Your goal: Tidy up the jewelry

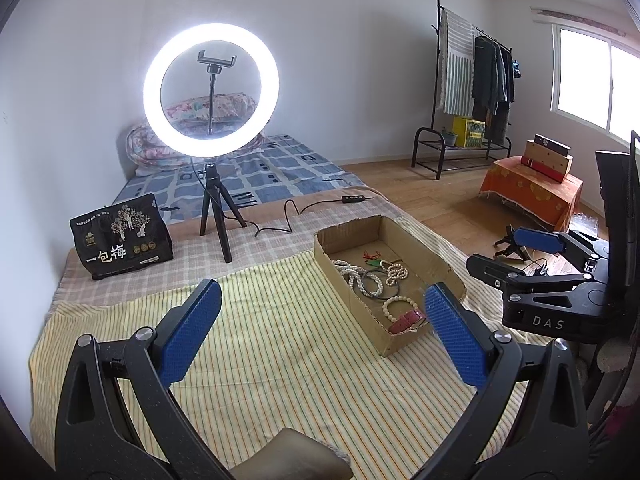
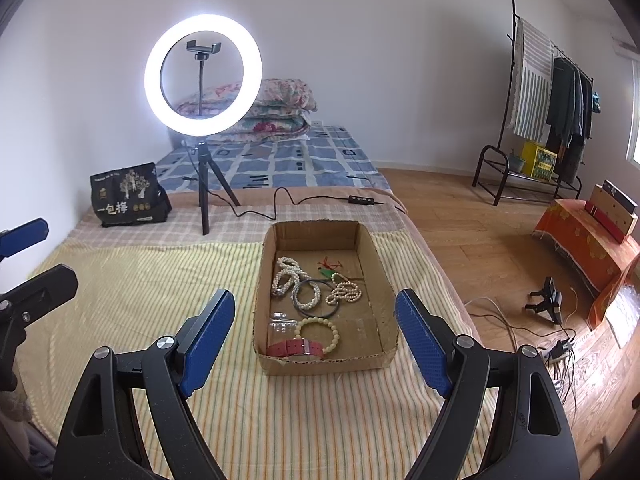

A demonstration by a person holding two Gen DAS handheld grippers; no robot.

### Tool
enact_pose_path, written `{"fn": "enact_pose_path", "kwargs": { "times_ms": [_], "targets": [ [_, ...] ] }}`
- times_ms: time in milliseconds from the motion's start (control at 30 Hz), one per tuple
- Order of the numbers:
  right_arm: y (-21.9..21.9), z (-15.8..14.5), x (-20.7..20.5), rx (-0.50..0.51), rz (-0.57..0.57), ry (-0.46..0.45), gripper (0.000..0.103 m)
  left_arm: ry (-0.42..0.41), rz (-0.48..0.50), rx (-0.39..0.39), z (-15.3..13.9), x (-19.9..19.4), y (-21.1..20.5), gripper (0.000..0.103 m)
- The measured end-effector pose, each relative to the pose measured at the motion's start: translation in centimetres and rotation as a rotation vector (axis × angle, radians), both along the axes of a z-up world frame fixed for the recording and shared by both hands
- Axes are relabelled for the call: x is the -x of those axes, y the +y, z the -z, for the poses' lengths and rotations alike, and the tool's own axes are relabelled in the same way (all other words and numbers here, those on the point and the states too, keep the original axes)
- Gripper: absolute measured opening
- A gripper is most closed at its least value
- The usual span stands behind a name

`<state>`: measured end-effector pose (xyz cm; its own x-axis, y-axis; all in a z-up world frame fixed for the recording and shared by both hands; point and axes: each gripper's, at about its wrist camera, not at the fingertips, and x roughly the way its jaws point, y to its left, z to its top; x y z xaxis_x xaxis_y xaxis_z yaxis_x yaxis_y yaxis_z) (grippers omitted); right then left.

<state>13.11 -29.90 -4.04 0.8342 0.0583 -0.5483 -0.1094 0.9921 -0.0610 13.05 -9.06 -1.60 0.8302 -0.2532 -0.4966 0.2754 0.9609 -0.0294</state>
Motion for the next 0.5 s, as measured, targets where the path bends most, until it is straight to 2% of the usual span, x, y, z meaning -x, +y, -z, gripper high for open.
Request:
{"fn": "enact_pose_path", "kwargs": {
  "times_ms": [500],
  "targets": [
    [0.2,0.0,0.11,0.015,-0.007,0.0,0.083,-0.004,-0.033,-0.001,0.28,0.2,0.34,0.103]
  ]
}}
